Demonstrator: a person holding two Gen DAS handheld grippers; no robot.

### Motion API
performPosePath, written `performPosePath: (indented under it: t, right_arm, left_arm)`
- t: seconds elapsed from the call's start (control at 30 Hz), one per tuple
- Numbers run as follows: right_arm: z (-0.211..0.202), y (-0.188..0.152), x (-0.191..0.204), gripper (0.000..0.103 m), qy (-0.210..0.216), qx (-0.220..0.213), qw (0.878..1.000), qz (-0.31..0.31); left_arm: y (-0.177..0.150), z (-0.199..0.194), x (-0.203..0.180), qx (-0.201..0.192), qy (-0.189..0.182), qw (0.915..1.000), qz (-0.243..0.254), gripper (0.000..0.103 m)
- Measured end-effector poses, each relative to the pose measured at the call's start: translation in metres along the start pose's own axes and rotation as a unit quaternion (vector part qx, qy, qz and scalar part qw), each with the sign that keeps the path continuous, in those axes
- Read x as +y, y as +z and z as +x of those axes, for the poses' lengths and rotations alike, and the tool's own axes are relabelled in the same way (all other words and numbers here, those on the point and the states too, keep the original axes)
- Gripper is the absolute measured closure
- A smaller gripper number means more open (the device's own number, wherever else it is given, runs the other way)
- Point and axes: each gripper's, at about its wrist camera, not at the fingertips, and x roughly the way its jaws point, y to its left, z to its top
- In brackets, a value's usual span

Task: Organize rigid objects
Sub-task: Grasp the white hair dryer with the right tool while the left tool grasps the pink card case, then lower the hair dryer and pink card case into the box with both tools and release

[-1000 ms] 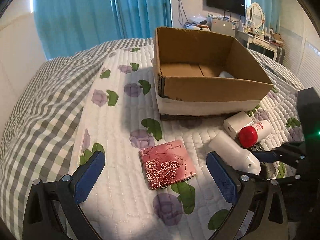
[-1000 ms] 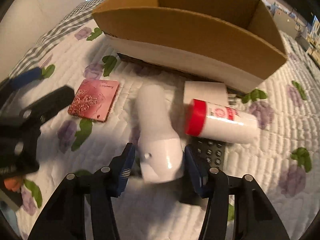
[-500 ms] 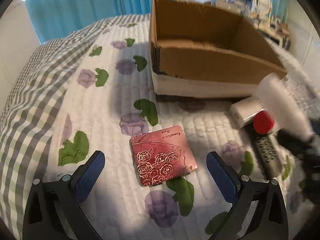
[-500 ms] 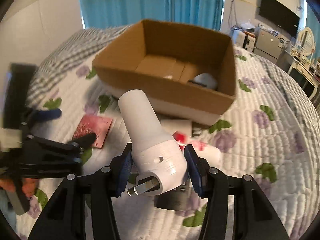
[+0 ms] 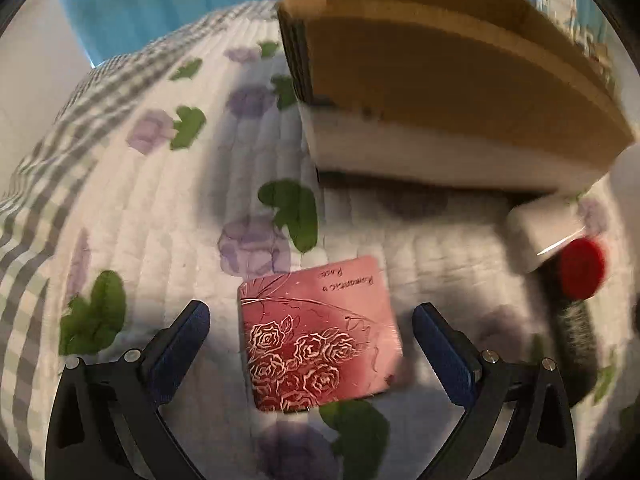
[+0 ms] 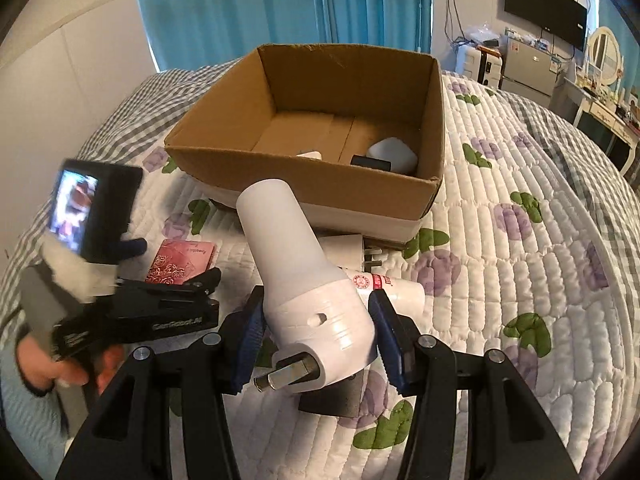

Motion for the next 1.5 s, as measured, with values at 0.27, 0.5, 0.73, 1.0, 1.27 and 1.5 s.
performPosePath:
  t: [0.27, 0.5, 0.73, 1.0, 1.27, 1.5]
  right_arm:
    - [0.002, -0.004, 0.000, 0.052, -0.005, 0.003, 1.000, -0.003]
    - [-0.012, -0.005, -0.002, 0.052, -0.009, -0.011, 1.000, -0.003]
    - [-0.039, 0.005, -0.005, 0.052, -0.016, -0.036, 0.999, 0.001]
    - [-0.085, 0.038, -0.003, 0.052, -0.029, -0.084, 0.996, -0.011]
    - [-0.108, 0.099, -0.014, 0.052, -0.036, -0.133, 0.990, -0.017]
    - [-0.083, 0.148, -0.026, 0.052, -0.047, -0.143, 0.988, -0.026]
  left_arm:
    - [-0.008, -0.010, -0.011, -0.002, -0.063, 0.9976, 0.030, 0.028]
    - [-0.017, -0.055, -0.015, -0.045, -0.076, 0.9950, 0.048, 0.029]
    - [-0.021, -0.113, -0.002, -0.092, -0.106, 0.9896, 0.030, 0.030]
    - [0.011, -0.162, 0.007, -0.150, -0.107, 0.9827, 0.022, 0.030]
    - [0.069, -0.192, 0.007, -0.209, -0.093, 0.9730, 0.025, 0.030]
    - [0.126, -0.168, -0.005, -0.221, -0.086, 0.9710, 0.033, 0.030]
